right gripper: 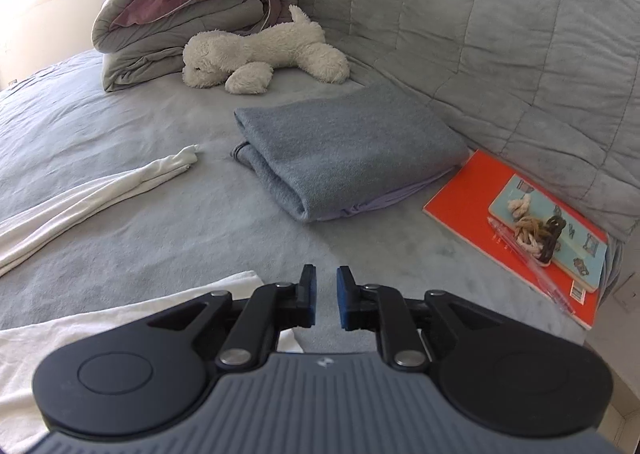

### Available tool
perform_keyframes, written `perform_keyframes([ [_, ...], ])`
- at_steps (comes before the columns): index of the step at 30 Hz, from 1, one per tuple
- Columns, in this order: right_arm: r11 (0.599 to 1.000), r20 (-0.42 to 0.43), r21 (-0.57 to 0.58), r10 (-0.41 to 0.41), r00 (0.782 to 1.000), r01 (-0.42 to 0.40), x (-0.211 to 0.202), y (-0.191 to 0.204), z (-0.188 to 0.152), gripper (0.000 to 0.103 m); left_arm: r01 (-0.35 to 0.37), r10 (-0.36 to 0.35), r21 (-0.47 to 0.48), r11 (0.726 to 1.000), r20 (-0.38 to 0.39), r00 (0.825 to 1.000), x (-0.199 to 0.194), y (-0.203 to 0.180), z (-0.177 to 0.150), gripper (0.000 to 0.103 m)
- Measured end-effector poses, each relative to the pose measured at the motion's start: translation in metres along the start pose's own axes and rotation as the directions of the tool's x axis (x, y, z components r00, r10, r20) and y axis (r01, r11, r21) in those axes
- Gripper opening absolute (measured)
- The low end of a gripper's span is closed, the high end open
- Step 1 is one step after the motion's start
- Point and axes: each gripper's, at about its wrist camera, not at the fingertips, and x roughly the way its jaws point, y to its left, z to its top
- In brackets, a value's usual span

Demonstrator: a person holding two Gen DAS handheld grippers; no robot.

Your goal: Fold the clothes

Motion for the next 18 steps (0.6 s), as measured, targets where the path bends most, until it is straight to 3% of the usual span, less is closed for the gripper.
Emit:
perform_keyframes([
  [5, 0.998, -0.006, -0.038, 0.048, 0.999, -0.048, 0.000, 0.009, -0.001, 0.024, -0.002, 0.002, 0.026, 1.000, 0.003, 1.000, 0.004, -0.009, 0.002, 0.052],
  [7, 0.997, 0.011, -0.062, 0.052, 0.999, -0.051, -0.001, 0.016, -0.001, 0.039, 0.009, -0.011, 0.062, 0.998, 0.023, 1.000, 0.006, -0.019, 0.009, 0.055],
  [8, 0.996, 0.017, -0.075, 0.055, 0.998, -0.053, -0.002, 0.019, -0.002, 0.041, 0.016, -0.019, 0.085, 0.996, 0.032, 0.999, 0.008, -0.024, 0.014, 0.060],
  [11, 0.990, 0.015, -0.123, 0.071, 0.997, -0.069, -0.002, 0.033, -0.004, 0.041, 0.050, -0.060, 0.164, 0.985, 0.060, 0.996, 0.017, -0.043, 0.032, 0.073],
  [18, 0.977, 0.017, -0.189, 0.107, 0.994, -0.102, -0.003, 0.062, -0.007, 0.042, 0.074, -0.085, 0.183, 0.980, 0.051, 0.995, 0.064, -0.065, 0.058, 0.081],
])
